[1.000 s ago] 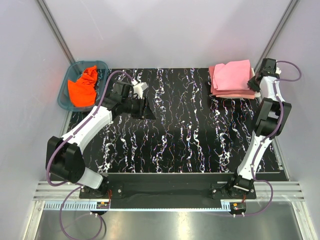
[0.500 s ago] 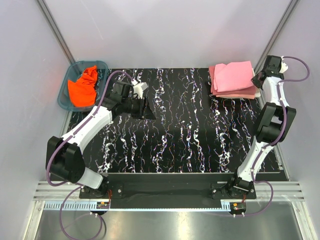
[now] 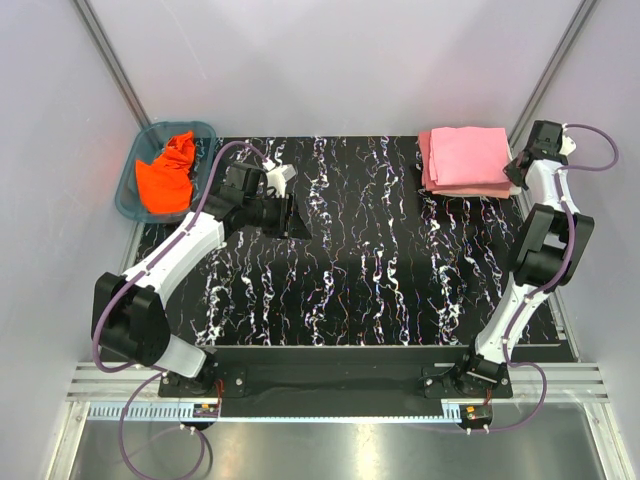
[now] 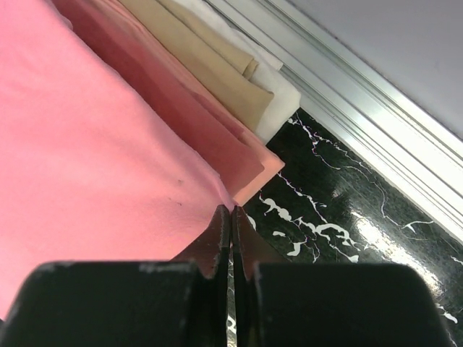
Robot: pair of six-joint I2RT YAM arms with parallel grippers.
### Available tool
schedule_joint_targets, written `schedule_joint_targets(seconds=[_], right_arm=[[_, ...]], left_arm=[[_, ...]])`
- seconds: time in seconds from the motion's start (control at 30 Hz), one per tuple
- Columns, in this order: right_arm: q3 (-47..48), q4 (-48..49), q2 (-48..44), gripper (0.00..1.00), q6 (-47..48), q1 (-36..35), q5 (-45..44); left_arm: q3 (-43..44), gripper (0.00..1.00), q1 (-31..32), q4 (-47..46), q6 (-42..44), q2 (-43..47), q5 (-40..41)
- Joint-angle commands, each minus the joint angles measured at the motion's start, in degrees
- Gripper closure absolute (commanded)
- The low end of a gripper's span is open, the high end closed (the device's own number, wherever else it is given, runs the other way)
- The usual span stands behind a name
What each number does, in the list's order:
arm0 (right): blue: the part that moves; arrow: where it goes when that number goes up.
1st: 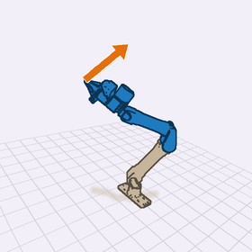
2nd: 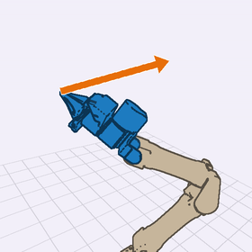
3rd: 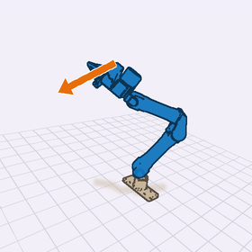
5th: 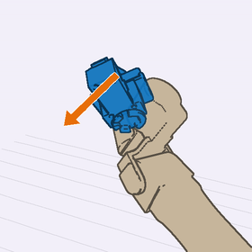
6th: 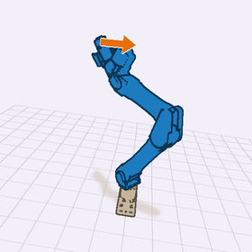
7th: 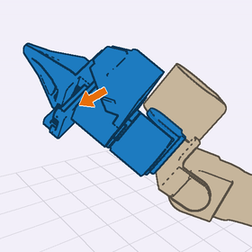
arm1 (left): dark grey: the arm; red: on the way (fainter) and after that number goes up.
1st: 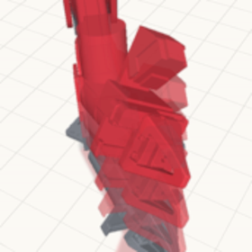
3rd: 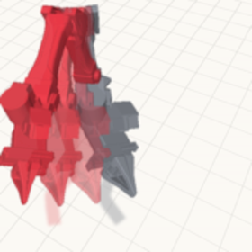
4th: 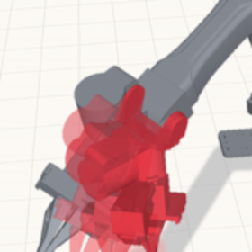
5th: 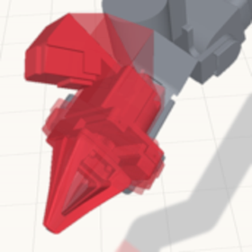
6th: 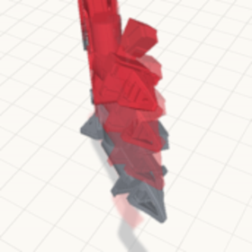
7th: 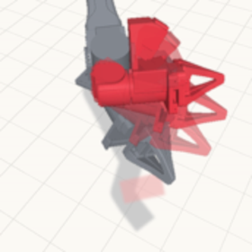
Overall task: Fold and stack the t-shirts
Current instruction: Neatly place the folded tshirt to the corner, then reset both grippers
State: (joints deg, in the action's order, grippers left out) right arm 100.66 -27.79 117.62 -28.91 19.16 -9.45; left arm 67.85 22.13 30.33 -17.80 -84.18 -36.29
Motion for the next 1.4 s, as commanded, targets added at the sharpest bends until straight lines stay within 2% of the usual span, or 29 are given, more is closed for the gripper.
schedule_joint_targets(seconds=[0.0, 0.5, 0.6, 0.8, 0.83, 0.87, 0.97, 1.0, 1.07, 1.17, 1.2, 1.23, 1.37], right_arm=[[-0.47, 1.69, -1.52, 1.0, 0.78, 0.88, -2.59], [-2.31, 1.69, -0.46, 1.0, 0.61, 1.23, -3.12], [-1.96, 1.86, 0.32, 0.97, 0.78, 1.23, -3.03], [-0.56, 2.04, 0.77, 0.78, 1.57, 1.32, -2.85], [-0.47, 1.87, 0.42, 0.73, 1.75, 1.32, -2.76], [-0.55, 1.6, -0.11, 0.65, 1.83, 1.32, -2.68], [-1.43, -1.12, -3.62, 0.59, 0.79, 1.32, -3.9], [-1.78, -2.78, -6.15, 0.55, 0.52, 1.32, -4.25], [-2.31, -5.24, -8.98, 0.55, -0.7, 1.32, -3.56], [-5.9, -7.62, -16.61, 0.52, -2.2, 0.97, 3.1], [-6.87, -8.32, -20.81, 0.49, -2.47, 0.1, 6.52], [-7.84, -10.07, -23.03, 0.39, -2.65, -0.43, 8.12], [-14.33, -13.08, -33.67, 0.28, -3.17, -5.78, 14.54]], left_arm=[[0.96, 0.57, -0.24, -1.41, 0.22, 1.3, -1.59], [0.96, 0.57, -0.16, -1.41, 0.31, 1.65, -1.41], [0.88, 0.56, -0.24, -1.41, 0.31, 1.57, -1.41], [0.88, 0.56, -0.25, -1.41, 0.4, 1.74, -1.32], [0.79, 0.56, -0.16, -1.41, 0.4, 1.83, -1.15], [0.87, 0.56, -0.16, -1.41, 0.4, 2.0, -1.06], [1.31, 0.55, -0.25, -1.41, 0.49, 2.7, -0.36], [1.49, 0.55, -0.33, -1.5, 0.49, 2.88, -0.27], [2.19, 0.54, -0.51, -1.41, 0.49, 3.76, 0.6], [3.33, 0.54, -0.68, -1.58, 0.05, 5.34, 3.42], [3.51, 0.54, -0.86, -1.67, -0.21, 5.95, 4.21], [3.77, 0.54, -0.95, -1.94, -0.48, 6.48, 4.82], [6.05, 0.53, -1.21, -2.2, -1.71, 11.75, 6.06]])
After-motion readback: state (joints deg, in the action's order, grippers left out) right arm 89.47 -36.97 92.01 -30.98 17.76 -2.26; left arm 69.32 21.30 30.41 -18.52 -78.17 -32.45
